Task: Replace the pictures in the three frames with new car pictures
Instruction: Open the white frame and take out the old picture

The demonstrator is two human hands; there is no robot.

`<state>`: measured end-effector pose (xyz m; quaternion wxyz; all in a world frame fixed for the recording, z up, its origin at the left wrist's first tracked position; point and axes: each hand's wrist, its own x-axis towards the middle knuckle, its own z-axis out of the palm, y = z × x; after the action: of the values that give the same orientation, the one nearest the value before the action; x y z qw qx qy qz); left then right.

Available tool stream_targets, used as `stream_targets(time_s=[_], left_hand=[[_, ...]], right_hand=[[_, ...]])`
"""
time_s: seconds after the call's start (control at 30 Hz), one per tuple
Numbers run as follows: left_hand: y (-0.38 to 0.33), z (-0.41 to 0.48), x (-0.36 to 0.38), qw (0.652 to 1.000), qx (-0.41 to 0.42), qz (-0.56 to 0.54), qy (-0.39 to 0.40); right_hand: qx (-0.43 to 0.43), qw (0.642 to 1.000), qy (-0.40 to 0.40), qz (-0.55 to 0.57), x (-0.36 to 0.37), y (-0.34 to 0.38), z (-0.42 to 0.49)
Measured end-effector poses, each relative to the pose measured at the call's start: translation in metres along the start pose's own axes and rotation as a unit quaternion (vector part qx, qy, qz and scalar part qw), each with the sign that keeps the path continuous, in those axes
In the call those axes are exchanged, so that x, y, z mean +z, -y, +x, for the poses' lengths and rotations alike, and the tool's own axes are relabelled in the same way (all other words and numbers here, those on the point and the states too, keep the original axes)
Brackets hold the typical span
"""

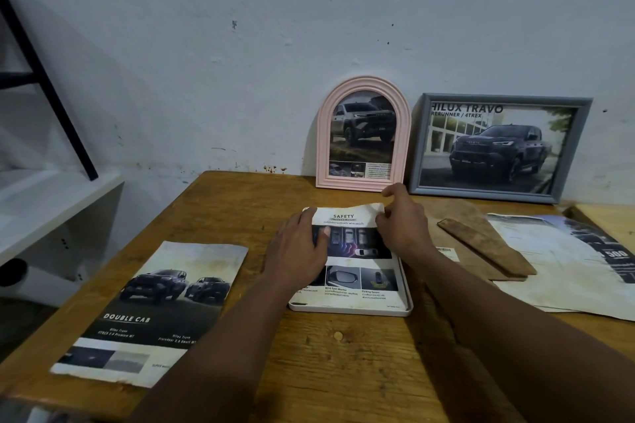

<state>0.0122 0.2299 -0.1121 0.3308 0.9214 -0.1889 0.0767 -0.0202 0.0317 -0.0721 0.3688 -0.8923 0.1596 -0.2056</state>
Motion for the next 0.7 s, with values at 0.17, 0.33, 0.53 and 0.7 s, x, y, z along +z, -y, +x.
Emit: stream_targets(time_s=[0.17,0.33,0.53,0.7], left_hand=[[-0.001,-0.002,-0.002,0.998,-0.027,-0.063,-0.012],[-0.002,-0.004,-0.010,0.993,0.001,-0.113,-0.041],[-0.018,-0.003,-0.024,0.987,0.056,-0.114,-0.095],[-0.051,-0.002,-0.027,0.981,0.076,-0.141,-0.109]], right_hand=[[-0.041,0.999,0.016,0.025,-0.005,0.004,-0.002],[-0.092,0.989,0.003,0.118,-0.018,0.022,0.002],[-0.063,0.979,-0.036,0.189,-0.039,0.033,0.012],[-0.014,0.969,-0.049,0.241,-0.052,0.025,0.015]])
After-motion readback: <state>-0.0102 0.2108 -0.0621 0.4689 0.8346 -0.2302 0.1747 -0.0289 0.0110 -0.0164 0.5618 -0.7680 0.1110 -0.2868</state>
